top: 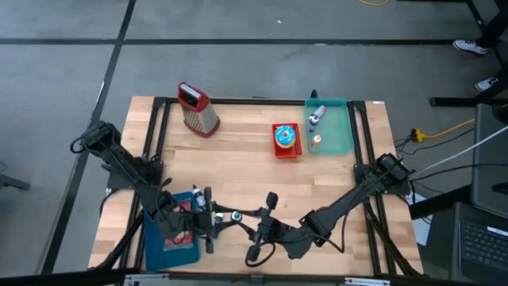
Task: Pick & Place Food Item
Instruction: Put the right green food coloring bottle into the green bin
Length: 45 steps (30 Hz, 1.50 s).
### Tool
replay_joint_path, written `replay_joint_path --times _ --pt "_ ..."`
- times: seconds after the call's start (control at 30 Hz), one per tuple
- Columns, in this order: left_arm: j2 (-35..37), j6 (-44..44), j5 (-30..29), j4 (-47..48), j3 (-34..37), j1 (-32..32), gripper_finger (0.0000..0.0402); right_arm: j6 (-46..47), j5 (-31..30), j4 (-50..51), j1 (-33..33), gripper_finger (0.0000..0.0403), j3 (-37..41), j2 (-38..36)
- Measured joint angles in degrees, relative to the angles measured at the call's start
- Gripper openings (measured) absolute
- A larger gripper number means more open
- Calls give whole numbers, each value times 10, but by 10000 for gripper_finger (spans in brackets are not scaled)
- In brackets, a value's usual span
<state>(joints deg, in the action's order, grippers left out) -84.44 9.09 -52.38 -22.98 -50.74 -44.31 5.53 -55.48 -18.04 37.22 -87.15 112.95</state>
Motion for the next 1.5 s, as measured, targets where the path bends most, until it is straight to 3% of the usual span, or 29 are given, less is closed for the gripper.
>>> replay_joint_path --times 0.2,0.6,0.7,0.93,1.17,1.3,1.5 --pt "0 -2 1 1 0 0 122 -1 0 -2 -1 32 0 0" --pt "0 0 -25 12 0 1 138 -13 3 0 -3 32 0 0" --pt "0 -4 -74 23 -1 2 168 -31 -32 2 -4 32 0 0" --pt "0 -34 -108 40 -1 2 240 -55 -88 1 -7 32 0 -3" --pt "0 -150 -100 126 -1 -4 261 -77 -208 27 -11 32 0 -12" --pt "-9 -203 -96 144 -1 -14 262 9 -215 139 -25 32 0 -33" --pt "-52 -238 -106 138 -1 -25 262 366 -238 513 -51 32 0 -57"
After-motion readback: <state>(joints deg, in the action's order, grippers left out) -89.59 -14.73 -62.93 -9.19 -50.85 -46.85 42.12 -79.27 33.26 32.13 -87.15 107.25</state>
